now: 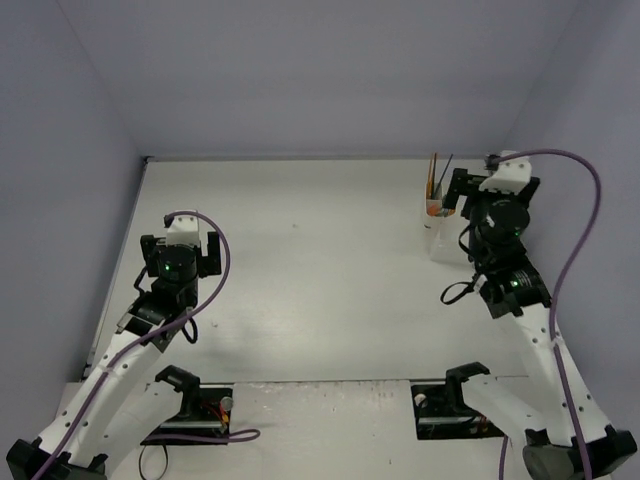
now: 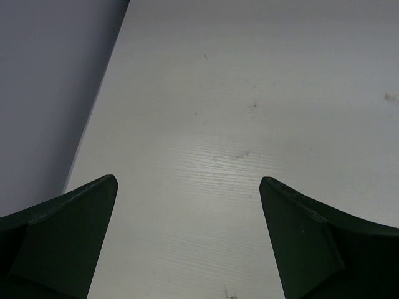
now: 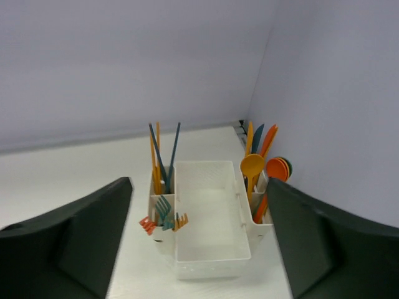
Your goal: Sort the eating utensils into containers
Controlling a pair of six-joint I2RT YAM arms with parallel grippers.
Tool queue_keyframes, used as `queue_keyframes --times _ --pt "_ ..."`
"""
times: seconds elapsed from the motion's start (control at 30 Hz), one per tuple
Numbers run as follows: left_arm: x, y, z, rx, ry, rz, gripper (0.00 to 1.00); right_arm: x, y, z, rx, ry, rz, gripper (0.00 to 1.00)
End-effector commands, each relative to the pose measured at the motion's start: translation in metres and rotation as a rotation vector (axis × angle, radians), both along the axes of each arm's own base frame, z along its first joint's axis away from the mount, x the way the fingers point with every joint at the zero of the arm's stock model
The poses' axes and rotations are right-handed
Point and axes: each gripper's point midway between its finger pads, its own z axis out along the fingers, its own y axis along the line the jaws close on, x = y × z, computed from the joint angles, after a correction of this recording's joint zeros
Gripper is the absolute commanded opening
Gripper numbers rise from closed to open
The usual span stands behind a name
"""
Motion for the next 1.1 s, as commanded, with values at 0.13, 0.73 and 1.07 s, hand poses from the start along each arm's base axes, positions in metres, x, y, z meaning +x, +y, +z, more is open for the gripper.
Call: queue_keyframes --times 0.13,0.73,1.07 --pt "0.007 0.001 0.027 -0.028 -0.095 0.018 0.97 -0.093 -0.026 0.035 0.141 -0.189 -0.021 1.00" --pt "0.014 -0.006 0.014 -0.027 -0.050 -0.002 0.98 -0.162 -0.056 -0.005 0.163 -0.156 -0.102 1.00" --pt "0.016 -0.007 0.009 -0.018 -0.031 -0.007 0.97 -0.157 -0.054 -0.009 0.165 -0.133 -0.103 1.00"
